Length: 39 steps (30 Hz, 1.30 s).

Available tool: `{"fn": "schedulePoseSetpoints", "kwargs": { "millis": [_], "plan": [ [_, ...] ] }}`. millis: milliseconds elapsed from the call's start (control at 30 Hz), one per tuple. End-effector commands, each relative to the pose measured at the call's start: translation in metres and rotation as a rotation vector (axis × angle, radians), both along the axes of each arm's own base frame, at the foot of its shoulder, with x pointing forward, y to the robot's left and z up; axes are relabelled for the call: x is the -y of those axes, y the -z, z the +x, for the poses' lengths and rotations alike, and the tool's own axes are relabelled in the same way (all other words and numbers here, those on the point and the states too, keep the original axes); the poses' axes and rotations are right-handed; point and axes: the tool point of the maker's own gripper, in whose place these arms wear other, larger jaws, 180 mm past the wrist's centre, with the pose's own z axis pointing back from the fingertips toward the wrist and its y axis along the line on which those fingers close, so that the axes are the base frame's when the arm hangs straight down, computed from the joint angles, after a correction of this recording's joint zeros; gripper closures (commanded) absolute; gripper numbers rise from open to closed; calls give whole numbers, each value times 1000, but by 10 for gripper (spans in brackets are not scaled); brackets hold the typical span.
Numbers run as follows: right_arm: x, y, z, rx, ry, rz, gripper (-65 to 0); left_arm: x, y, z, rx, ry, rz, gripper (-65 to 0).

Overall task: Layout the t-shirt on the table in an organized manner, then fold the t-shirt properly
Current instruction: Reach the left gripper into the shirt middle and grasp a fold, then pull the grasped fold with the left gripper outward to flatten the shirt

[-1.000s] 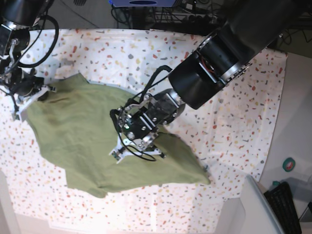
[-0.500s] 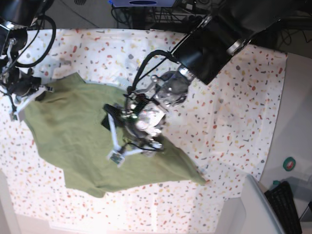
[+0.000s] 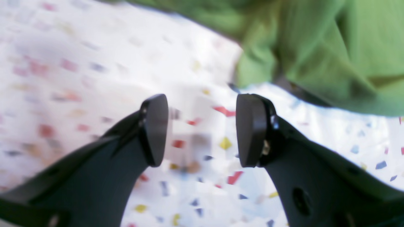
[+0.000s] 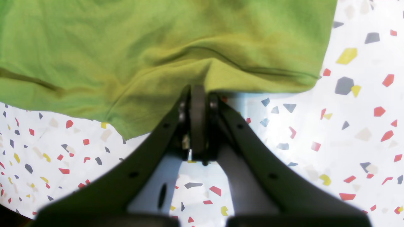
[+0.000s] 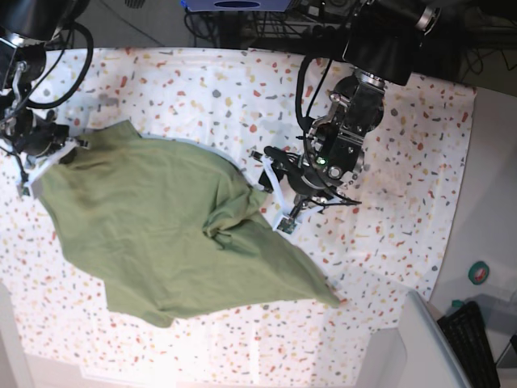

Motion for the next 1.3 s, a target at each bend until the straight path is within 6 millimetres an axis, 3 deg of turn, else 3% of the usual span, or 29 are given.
{"fn": "schedulePoseSetpoints", "kwargs": {
  "millis": [0,100,233,300,667,800,1033,1267],
  "plan": [
    [7,-12,11,46,3,-16,0,7,-16,20,59,1,-21,-323],
    [7,-11,11,45,3,-16,0,16,-13,19,37,-5,-54,-323],
    [7,-10,9,42,3,-16,0,33,-24,27,8,-42,-216,-323],
    [7,-10,9,42,3,-16,0,31,-29,33,11,-50,-240,-323],
    [6,-11,10,43,3,-14,0,23,-20,34,-5,-54,-206,-324],
    [6,-11,11,45,3,-14,0,33,-8,30,-40,0,-168,-324],
    [6,-10,9,40,3,-14,0,48,-14,37,-31,16,-185,-324],
    [6,-10,9,40,3,-14,0,54,-1,31,-77,9,-186,-296]
  ]
}}
